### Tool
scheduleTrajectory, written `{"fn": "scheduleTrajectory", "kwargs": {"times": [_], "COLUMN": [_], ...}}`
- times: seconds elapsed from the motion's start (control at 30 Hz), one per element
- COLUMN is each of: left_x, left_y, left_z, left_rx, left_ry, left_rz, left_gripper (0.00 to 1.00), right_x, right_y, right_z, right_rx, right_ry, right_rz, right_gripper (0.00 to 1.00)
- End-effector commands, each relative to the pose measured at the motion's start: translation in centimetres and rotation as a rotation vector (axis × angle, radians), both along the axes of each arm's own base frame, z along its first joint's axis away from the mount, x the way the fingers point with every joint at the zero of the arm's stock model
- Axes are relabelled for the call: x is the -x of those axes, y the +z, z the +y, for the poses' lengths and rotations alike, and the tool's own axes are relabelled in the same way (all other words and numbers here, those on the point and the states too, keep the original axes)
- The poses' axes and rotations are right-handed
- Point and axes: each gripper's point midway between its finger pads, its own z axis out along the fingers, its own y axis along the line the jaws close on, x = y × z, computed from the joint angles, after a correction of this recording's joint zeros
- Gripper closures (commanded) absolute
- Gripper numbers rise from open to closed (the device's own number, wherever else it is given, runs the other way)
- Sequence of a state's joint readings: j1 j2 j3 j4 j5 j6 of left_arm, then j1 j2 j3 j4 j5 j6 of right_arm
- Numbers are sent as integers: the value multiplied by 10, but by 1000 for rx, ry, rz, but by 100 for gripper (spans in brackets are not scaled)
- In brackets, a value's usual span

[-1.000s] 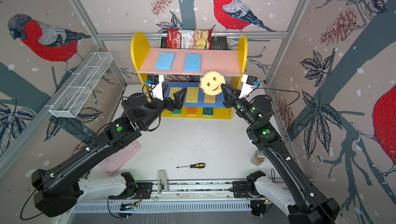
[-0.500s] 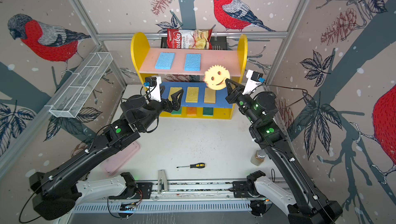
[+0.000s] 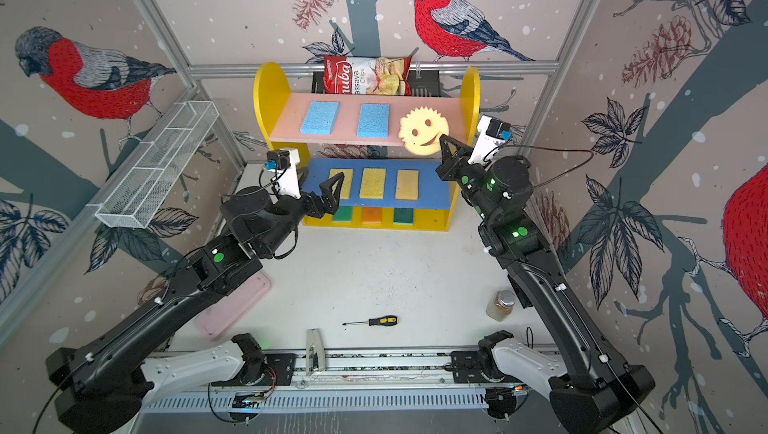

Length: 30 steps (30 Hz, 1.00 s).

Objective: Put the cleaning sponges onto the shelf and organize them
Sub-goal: 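Carry the sponge onto the shelf with the right gripper while the left withdraws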

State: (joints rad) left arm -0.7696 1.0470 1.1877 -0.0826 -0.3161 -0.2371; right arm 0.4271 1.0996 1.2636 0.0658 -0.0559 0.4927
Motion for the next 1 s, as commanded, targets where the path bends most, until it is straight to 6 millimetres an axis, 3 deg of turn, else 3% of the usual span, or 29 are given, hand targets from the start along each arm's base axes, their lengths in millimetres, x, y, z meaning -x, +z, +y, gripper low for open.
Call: {"fn": "scheduleTrajectory", "kwargs": {"times": [0.0,0.27,0.47,0.77,0.97], "left_x": [0,-3,-5,-6,-9], "left_y": [6,2,-1,-3,-6], "left_z": [3,8,12,13,13], "left_rx": [12,-1,-12,-16,-20], "left_ry": [4,16,29,35,39], "left_rz": [-22,-23,-22,-23,-18], "left_gripper": [2,2,2,2,2], "right_x": [-8,-35,-59,-71,-75], "right_y": [11,10,-7,-19,-26], "right_z": [1,14,21,16,17], "right_rx": [8,23,48,72,99], "right_ry": [-13,-15,-33,-116,-152], "right_rz": [-28,-12,45,86,95], "right_gripper": [100,100,100,98,91]}}
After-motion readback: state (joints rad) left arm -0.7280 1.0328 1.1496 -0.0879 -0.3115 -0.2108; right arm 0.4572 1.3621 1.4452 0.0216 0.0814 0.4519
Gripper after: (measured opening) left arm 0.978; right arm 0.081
